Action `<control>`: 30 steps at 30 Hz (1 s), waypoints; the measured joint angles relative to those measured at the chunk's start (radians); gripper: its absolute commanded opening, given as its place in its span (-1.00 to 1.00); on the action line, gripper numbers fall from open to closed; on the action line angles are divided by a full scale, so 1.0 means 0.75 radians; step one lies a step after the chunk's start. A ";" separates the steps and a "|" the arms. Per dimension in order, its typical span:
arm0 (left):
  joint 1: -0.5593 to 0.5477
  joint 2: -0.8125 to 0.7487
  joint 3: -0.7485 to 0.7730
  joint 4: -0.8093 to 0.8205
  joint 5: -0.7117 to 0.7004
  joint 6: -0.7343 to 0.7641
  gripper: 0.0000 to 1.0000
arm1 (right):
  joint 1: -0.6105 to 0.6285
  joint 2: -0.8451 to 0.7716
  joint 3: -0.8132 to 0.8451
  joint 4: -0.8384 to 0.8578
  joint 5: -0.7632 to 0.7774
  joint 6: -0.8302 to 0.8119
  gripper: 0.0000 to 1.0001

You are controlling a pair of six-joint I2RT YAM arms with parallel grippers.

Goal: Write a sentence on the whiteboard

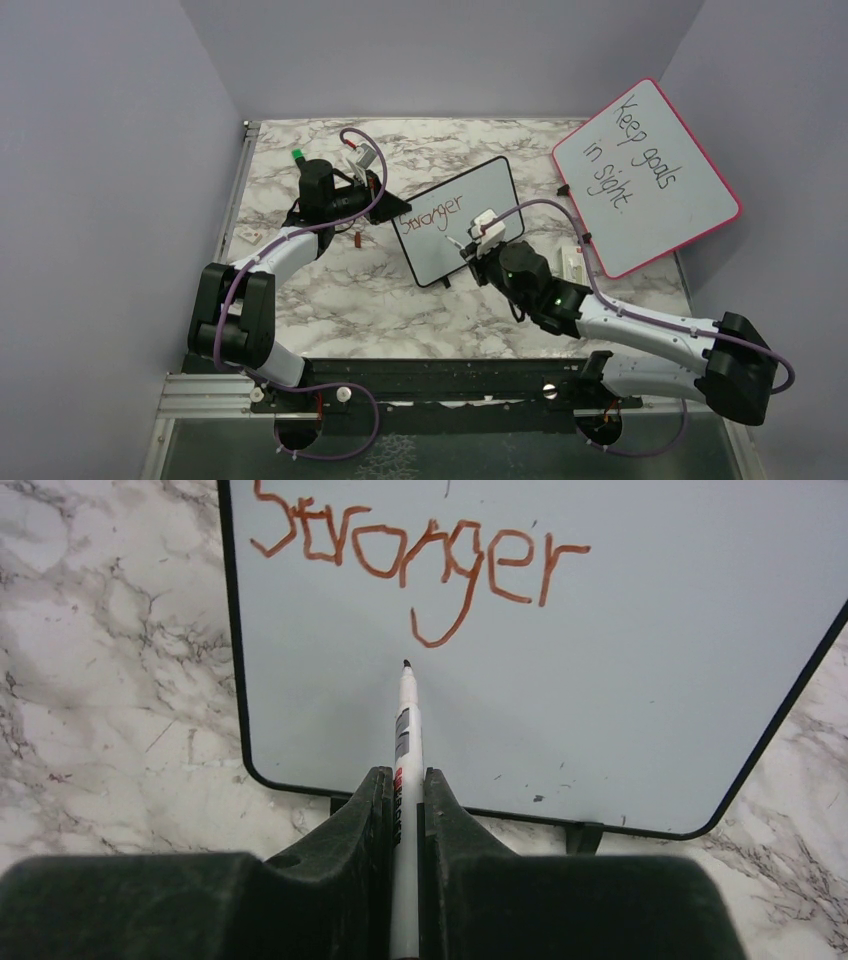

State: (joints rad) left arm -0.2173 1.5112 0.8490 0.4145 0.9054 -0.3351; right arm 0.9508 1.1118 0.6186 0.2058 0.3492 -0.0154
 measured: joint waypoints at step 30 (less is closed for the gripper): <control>-0.001 0.000 0.000 0.000 -0.002 -0.002 -1.00 | 0.304 0.239 -0.023 0.171 0.228 0.066 -0.99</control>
State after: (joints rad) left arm -0.2180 1.5112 0.8490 0.4145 0.9043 -0.3363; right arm 1.1790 1.2911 0.6014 0.3340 0.5201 0.0341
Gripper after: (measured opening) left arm 0.025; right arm 0.165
